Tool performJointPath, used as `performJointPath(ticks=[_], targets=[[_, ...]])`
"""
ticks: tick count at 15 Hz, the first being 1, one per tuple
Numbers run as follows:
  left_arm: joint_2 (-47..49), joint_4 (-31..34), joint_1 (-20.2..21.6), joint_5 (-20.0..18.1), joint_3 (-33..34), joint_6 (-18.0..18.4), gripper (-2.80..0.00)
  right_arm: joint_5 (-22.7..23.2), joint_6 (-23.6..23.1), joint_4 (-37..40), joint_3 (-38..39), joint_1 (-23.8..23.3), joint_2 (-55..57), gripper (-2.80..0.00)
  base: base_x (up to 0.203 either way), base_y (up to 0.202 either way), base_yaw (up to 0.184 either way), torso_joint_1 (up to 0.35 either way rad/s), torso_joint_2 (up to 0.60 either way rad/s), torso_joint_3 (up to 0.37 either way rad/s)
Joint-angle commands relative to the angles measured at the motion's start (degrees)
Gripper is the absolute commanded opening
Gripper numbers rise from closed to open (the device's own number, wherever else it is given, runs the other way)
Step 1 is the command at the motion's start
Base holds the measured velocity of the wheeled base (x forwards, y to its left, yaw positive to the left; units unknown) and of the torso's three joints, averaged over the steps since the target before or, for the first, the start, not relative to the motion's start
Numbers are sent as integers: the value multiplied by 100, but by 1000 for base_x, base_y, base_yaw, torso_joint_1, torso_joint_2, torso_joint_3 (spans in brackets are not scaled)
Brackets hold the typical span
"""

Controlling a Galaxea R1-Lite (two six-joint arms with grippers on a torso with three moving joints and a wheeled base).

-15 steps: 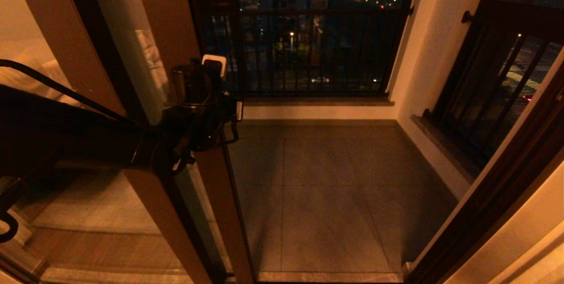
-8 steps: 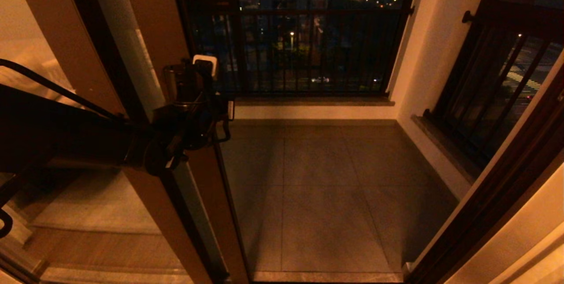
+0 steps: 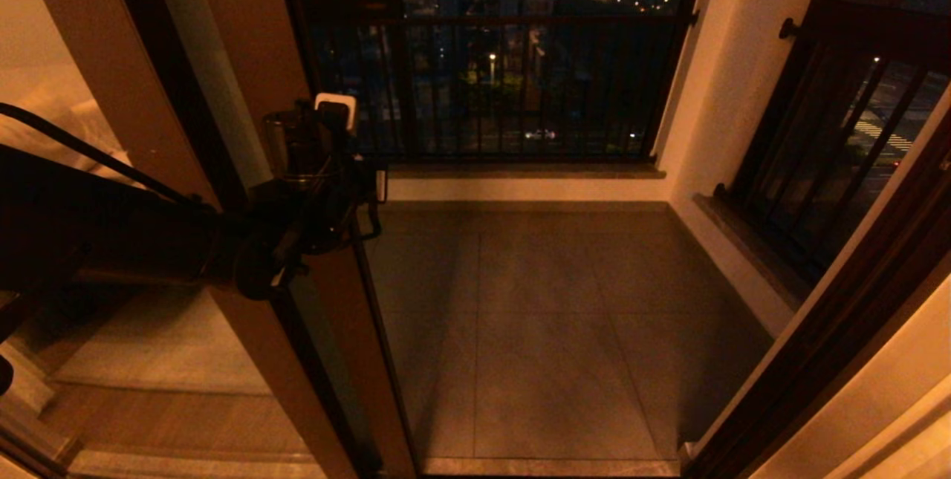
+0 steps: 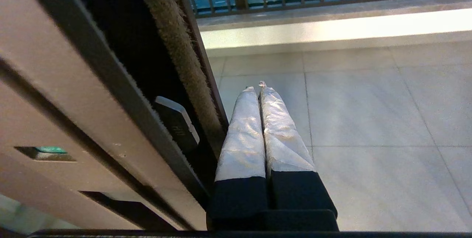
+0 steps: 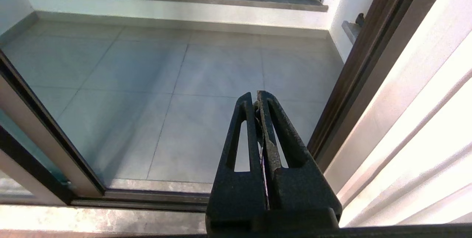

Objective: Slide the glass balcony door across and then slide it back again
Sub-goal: Open the slid door

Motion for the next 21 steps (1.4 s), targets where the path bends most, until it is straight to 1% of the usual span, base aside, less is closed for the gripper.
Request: performJointPath(ticks=[1,5,13,21], targets=[[-4,-29,78,27,9,5,-280,6,-4,0,18,2,-4,-280,0,0,0,0,0,0],[-39,-31,152,10,15,5,-280,6,-4,0,18,0,-4,-280,0,0,0,0,0,0],[-48,-39,161,10,97,-3,-280,6,-4,0,18,0,-4,-280,0,0,0,0,0,0],[-96,-78,328,-8,141,-3,-280,6,-4,0,18,0,-4,-280,0,0,0,0,0,0]])
